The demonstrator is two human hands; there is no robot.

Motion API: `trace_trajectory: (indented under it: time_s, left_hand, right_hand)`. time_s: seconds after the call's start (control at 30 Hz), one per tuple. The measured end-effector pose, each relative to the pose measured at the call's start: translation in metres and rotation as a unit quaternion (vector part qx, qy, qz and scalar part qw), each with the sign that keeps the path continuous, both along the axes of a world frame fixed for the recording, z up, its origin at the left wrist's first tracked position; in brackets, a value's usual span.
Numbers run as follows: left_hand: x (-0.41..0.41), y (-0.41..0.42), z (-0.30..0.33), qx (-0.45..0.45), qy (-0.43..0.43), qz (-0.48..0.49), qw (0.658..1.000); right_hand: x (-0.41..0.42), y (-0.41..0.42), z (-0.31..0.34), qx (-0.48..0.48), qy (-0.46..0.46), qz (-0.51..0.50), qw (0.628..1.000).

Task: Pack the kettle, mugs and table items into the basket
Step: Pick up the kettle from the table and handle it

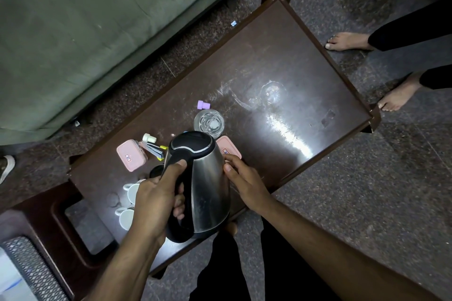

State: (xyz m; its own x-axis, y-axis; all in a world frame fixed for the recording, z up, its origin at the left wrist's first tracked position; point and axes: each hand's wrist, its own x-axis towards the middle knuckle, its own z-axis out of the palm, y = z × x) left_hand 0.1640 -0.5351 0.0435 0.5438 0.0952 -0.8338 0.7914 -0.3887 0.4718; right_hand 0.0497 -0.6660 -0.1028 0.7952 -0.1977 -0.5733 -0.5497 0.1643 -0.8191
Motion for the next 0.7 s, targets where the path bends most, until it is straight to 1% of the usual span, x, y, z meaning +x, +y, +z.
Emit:
trace_trajectory:
  time_s: [0.47,0.7]
  left_hand:
    - [-0.0033,-0.0012,0.0022,0.005,0.004,0.009,1.000]
    - [-0.0033,0.0010,0.0017,0.005,-0.009,0.017,1.000]
  right_hand:
    - [-0.0040,0.0002,0.0033,-0.023,0.009,0.010,1.000]
    - [-0.0028,-0.0016,0.0078,-0.047,0.022,0.024,0.998]
